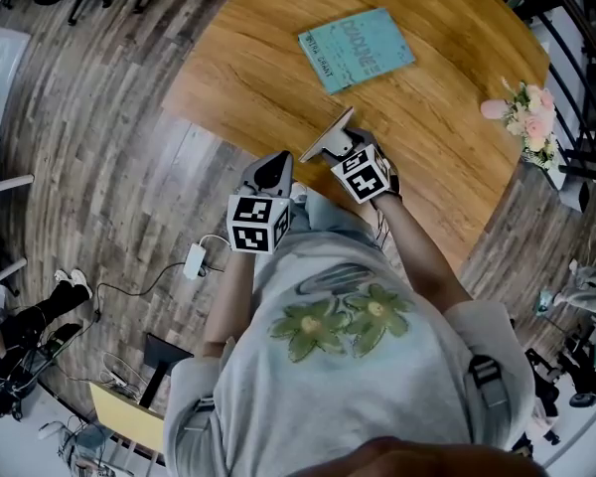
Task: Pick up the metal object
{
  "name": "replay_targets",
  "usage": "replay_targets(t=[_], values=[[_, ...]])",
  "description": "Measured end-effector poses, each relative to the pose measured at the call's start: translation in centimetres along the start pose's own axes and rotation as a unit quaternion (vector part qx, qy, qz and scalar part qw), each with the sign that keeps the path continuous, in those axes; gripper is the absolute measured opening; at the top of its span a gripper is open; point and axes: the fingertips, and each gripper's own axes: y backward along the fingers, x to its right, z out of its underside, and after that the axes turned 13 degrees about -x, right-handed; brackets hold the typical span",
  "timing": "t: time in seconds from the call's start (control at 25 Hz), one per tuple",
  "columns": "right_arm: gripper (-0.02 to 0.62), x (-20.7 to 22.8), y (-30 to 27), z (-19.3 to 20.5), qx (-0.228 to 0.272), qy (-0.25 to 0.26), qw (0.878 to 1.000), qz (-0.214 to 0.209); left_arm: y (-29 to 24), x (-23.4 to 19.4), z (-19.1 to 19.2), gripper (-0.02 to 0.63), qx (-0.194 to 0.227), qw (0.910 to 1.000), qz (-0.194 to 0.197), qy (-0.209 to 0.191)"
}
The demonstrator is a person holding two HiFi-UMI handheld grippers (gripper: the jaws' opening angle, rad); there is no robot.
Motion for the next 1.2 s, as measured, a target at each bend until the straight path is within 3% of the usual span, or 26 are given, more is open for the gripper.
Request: replay_targets(t=[1.2], values=[[0.295,-0.9,6.6,-2.3,0.065,0.016,0.998,0.003,1.2,-0.2,-0.9,0.015,0.018,0.9997,-0.015,-0.003]])
